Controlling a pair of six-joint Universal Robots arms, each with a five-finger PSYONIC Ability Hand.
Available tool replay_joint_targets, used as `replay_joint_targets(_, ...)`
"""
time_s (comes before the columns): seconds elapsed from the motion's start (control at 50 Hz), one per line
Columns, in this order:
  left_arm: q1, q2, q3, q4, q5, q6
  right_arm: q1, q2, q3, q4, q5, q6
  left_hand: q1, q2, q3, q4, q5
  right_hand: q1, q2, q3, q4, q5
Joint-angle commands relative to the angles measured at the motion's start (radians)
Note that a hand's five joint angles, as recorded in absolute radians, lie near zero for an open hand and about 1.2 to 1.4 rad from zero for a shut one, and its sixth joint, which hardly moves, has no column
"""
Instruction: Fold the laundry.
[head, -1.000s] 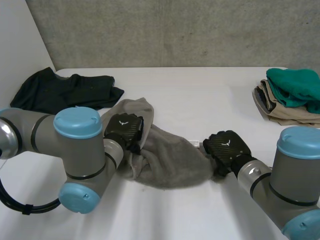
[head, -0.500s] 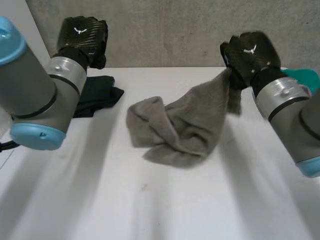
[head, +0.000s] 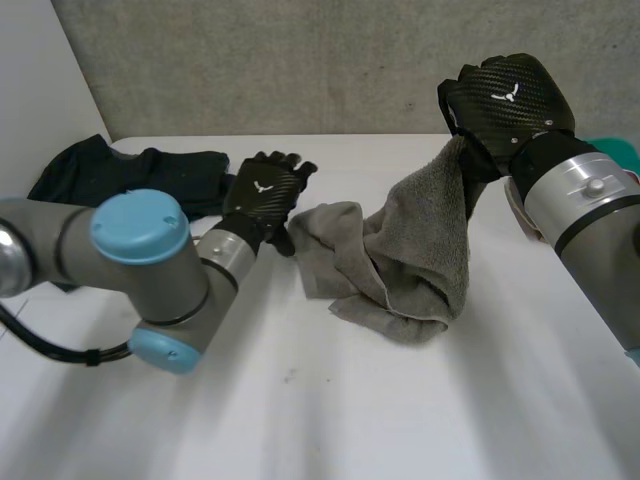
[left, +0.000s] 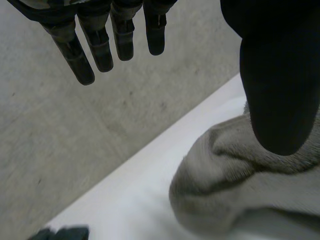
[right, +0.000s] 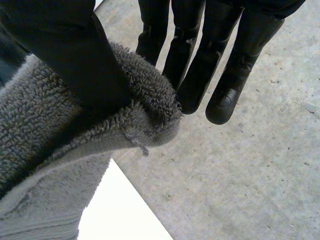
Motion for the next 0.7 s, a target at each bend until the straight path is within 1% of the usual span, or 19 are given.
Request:
replay_joint_targets(0.02,0.0,-0.15,0.125,0.099,0.21,-0.002,0.003,-0.078,0.039,0.017,-0.021,0.006,0.02,0.007,0.004,0.01,0.017,0.421,0.223,0.211,0.209,0.255)
replay_joint_targets(0.06,-0.003,-0.173,0.144,0.099,0.261,-0.001,0.003,-0.102,0.052,0.017,-0.033,0.006,0.028,0.015,0.012,0.019,0.026,0.421,0.223,0.211,0.209,0.255)
replay_joint_targets(0.08,-0.011,-0.196,0.162,0.099,0.301,0.001,0.003,-0.11,0.057,0.017,-0.036,0.006,0.031,0.018,0.015,0.022,0.029,0.421,0.223,0.211,0.209,0.255)
replay_joint_targets(0.1,-0.015,-0.21,0.171,0.101,0.315,0.001,0.003,-0.116,0.06,0.017,-0.04,0.006,0.034,0.021,0.018,0.024,0.032,0.421,0.223,0.211,0.209,0.255)
replay_joint_targets(0.18,-0.029,-0.273,0.225,0.099,0.31,0.004,0.002,-0.136,0.074,0.017,-0.046,0.007,0.11,0.097,0.095,0.101,0.108,0.421,0.223,0.211,0.209,0.255)
replay_joint_targets(0.26,-0.031,-0.323,0.271,0.084,0.301,0.007,-0.005,-0.141,0.079,0.018,-0.047,0.009,0.269,0.256,0.253,0.259,0.266,0.421,0.223,0.211,0.209,0.255)
replay_joint_targets(0.32,-0.029,-0.342,0.288,0.073,0.299,0.022,-0.014,-0.141,0.082,0.024,-0.047,0.007,0.491,0.478,0.475,0.482,0.489,0.421,0.223,0.211,0.209,0.255)
replay_joint_targets(0.34,-0.031,-0.343,0.291,0.071,0.299,0.028,-0.014,-0.141,0.082,0.026,-0.047,0.007,0.6,0.587,0.584,0.59,0.597,0.421,0.223,0.211,0.209,0.255)
replay_joint_targets(0.36,-0.029,-0.345,0.296,0.071,0.298,0.042,-0.014,-0.141,0.082,0.028,-0.047,0.009,0.857,0.844,0.841,0.847,0.854,0.421,0.223,0.211,0.209,0.255)
replay_joint_targets(0.44,-0.029,-0.339,0.297,0.071,0.289,0.062,-0.015,-0.141,0.079,0.028,-0.047,0.009,1.154,1.141,1.138,1.145,1.152,0.421,0.223,0.211,0.209,0.255)
replay_joint_targets(0.48,-0.029,-0.334,0.293,0.071,0.276,0.066,-0.015,-0.141,0.076,0.028,-0.047,0.009,1.155,1.142,1.139,1.146,1.153,0.421,0.223,0.211,0.209,0.255)
replay_joint_targets(0.56,-0.026,-0.313,0.285,0.07,0.226,0.089,-0.018,-0.139,0.066,0.026,-0.047,0.009,1.155,1.142,1.139,1.146,1.153,0.421,0.223,0.211,0.209,0.255)
replay_joint_targets(0.58,-0.025,-0.289,0.277,0.068,0.194,0.103,-0.018,-0.138,0.065,0.026,-0.047,0.009,1.155,1.142,1.139,1.146,1.153,0.421,0.223,0.211,0.209,0.255)
replay_joint_targets(0.64,-0.025,-0.238,0.245,0.059,0.143,0.131,-0.024,-0.138,0.059,0.026,-0.046,0.007,1.155,1.142,1.139,1.146,1.153,0.421,0.223,0.211,0.209,0.255)
replay_joint_targets(0.66,-0.02,-0.201,0.212,0.046,0.111,0.149,-0.029,-0.138,0.054,0.026,-0.044,0.007,1.155,1.142,1.139,1.146,1.153,0.421,0.223,0.211,0.209,0.255)
replay_joint_targets(0.7,-0.021,-0.167,0.176,0.024,0.082,0.165,-0.049,-0.133,0.042,0.026,-0.044,0.006,1.155,1.142,1.139,1.146,1.153,0.421,0.223,0.211,0.209,0.255)
